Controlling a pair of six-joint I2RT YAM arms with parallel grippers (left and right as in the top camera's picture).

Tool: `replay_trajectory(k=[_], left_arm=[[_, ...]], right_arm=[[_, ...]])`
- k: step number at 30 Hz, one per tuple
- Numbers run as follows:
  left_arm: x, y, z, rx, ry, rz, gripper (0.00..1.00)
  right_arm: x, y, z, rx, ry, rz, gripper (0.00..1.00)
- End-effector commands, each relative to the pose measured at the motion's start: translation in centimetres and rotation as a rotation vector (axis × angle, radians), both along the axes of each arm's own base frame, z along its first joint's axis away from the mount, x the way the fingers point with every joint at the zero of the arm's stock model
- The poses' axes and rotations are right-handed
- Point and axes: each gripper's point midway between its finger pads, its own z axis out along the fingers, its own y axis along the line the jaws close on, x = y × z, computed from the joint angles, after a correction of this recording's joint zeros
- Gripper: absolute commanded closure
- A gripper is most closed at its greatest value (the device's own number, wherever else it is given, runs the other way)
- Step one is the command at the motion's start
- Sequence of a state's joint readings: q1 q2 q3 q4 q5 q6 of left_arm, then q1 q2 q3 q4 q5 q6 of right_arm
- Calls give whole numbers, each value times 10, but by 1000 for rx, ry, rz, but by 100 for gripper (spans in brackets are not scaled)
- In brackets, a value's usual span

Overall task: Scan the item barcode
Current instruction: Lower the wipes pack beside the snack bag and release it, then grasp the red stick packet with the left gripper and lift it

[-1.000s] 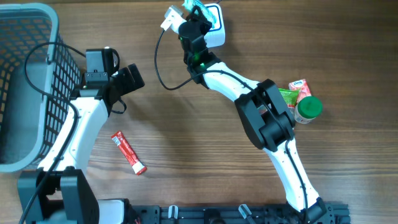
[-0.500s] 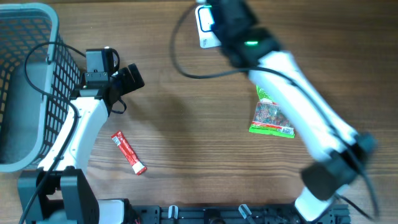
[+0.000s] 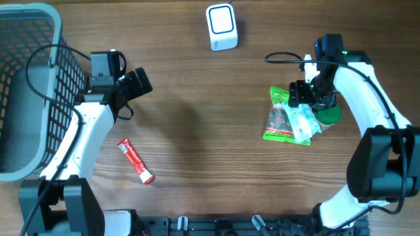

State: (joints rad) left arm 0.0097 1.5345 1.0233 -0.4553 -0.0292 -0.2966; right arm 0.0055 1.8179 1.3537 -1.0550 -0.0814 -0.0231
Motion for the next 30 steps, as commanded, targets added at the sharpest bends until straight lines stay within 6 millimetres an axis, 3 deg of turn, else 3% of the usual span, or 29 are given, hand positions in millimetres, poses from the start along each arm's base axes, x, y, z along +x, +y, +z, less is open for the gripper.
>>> replay_trajectory(k=[1, 5, 7, 8, 10, 11, 12, 13, 15, 17, 18, 19, 22, 26, 28, 30], left_arm=[[2, 4, 1, 13, -3, -1, 0], [2, 4, 1, 12, -4, 0, 0], [-2, -5, -2, -37, 14, -8, 0], [-19, -21, -12, -120, 97, -53, 0], [-41, -38, -19, -226, 192, -62, 0], [-49, -38, -23, -227, 229, -58, 12], [-64, -35, -29, -213, 296, -42, 65], [-75, -31, -32, -197, 340, -25, 96], [-98, -30, -29, -214, 413, 36, 96], [-120, -9, -20, -142, 448, 194, 93], [-134, 4, -16, -87, 469, 288, 82], [-144, 7, -16, -78, 502, 320, 72], [-170, 5, -33, -72, 596, 330, 49], [-197, 7, -85, -89, 622, 434, 53], [-199, 4, -104, -118, 593, 451, 58], [-189, -15, -113, -233, 558, 408, 68]], right_arm=[[18, 8, 37, 30, -94, 3, 22], [8, 90, 86, 405, -147, 126, 23], [-5, 120, 88, 474, -111, 185, 17], [-9, 129, 88, 478, -103, 212, 11], [-20, 154, 89, 495, -85, 279, 16], [-24, 163, 89, 498, -82, 306, 18], [-30, 175, 89, 494, -78, 345, 18], [-33, 183, 88, 484, -77, 356, 18], [-29, 182, 81, 408, -80, 298, 16], [-21, 170, 75, 320, -93, 219, 13], [-20, 170, 75, 321, -97, 215, 10], [-18, 170, 75, 322, -103, 215, 0], [-13, 172, 76, 328, -125, 218, 0], [-10, 173, 77, 330, -138, 221, 0], [-11, 173, 77, 329, -137, 222, 1], [-10, 173, 77, 330, -138, 223, 0]])
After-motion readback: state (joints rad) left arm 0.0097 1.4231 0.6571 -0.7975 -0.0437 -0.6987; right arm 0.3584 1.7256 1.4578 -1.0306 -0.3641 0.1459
